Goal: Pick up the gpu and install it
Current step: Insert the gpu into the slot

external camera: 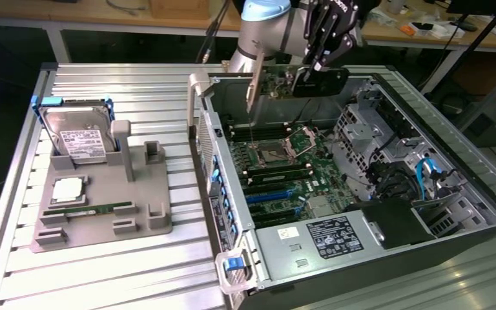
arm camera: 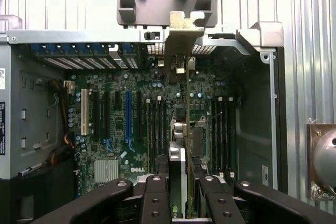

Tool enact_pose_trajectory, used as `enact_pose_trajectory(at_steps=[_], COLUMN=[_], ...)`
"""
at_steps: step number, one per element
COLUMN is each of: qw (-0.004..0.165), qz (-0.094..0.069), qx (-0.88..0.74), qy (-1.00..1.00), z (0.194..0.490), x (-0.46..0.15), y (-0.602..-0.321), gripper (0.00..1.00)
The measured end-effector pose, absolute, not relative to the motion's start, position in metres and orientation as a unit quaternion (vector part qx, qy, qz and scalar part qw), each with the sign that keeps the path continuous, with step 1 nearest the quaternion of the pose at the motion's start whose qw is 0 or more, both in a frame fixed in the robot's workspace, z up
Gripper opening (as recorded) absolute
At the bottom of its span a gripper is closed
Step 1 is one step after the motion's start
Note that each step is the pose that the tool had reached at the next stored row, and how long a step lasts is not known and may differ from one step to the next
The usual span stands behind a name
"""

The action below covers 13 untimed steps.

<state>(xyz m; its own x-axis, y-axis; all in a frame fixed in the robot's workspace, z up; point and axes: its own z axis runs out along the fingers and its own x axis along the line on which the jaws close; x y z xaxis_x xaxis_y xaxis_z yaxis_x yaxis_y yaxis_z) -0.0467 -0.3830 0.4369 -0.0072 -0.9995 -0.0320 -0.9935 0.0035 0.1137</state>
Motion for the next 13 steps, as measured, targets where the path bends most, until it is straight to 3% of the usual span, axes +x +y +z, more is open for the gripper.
enact_pose_trajectory(at_steps=[13], qw=[0.029], qz=[-0.052], qx=[0.704], qy=[-0.708], z=[0.42], x=[-0.047], y=[-0.389], gripper=[0.27])
